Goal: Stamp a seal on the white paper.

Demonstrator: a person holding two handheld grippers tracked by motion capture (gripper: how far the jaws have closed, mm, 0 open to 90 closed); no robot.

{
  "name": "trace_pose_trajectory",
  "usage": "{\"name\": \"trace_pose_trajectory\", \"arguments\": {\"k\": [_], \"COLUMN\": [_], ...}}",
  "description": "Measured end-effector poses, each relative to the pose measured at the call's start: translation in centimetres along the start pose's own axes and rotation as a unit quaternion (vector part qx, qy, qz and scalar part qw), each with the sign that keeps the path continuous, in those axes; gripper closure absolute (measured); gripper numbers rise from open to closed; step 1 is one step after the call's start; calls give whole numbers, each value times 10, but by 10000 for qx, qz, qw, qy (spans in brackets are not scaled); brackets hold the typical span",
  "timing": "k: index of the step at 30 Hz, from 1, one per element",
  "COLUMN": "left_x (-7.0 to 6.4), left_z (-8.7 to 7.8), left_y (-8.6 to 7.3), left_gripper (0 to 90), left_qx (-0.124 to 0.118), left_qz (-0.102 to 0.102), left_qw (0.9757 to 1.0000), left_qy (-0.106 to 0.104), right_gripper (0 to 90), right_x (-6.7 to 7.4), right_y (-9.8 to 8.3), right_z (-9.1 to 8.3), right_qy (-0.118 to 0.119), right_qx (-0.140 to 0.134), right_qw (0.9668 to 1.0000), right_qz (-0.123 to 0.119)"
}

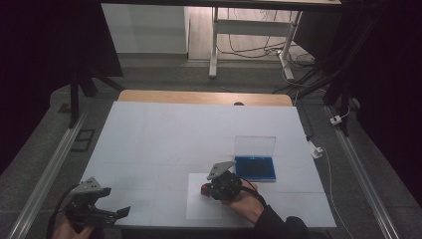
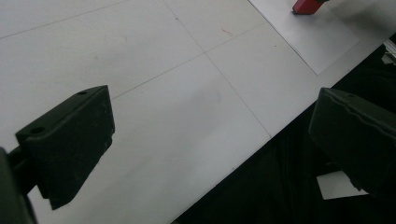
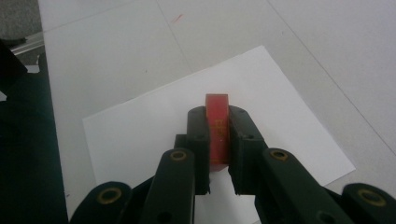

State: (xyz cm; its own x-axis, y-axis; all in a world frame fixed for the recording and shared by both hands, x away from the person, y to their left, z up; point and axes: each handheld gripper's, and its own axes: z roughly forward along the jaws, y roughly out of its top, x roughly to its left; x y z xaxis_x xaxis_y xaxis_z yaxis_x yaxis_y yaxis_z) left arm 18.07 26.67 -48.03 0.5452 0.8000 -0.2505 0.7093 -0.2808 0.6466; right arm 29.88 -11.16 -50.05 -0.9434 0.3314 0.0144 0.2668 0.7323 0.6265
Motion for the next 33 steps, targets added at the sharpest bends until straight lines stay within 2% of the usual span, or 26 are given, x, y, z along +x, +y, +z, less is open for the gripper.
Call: {"name": "trace_pose_trajectory", "arguments": {"k": [13,18,21,23,25,26,33], "left_x": [0,0,0,1,1,1,0], "left_z": [1,1,1,1,2,2,2], "left_y": [1,1,1,1,1,1,1], "left_gripper": [5,5,5,5,5,5,5], "left_qx": [38,48,50,51,51,52,50], "left_qz": [-22,-46,-49,-51,-50,-48,-37], "left_qw": [10000,10000,10000,10000,10000,10000,10000], "left_qy": [9,8,7,5,4,6,3], "right_gripper": [810,809,810,810,810,810,810], "right_x": [4,9,11,12,9,9,-3], "right_y": [5,10,12,14,15,15,11], "right_z": [3,4,5,6,6,6,5], "right_qy": [-102,-288,-303,-324,-259,-219,99], "right_qx": [291,469,519,611,635,657,484], "right_qw": [9995,9980,9972,9970,9970,9972,9987], "right_qz": [-94,-321,-434,-339,-369,-265,86]}}
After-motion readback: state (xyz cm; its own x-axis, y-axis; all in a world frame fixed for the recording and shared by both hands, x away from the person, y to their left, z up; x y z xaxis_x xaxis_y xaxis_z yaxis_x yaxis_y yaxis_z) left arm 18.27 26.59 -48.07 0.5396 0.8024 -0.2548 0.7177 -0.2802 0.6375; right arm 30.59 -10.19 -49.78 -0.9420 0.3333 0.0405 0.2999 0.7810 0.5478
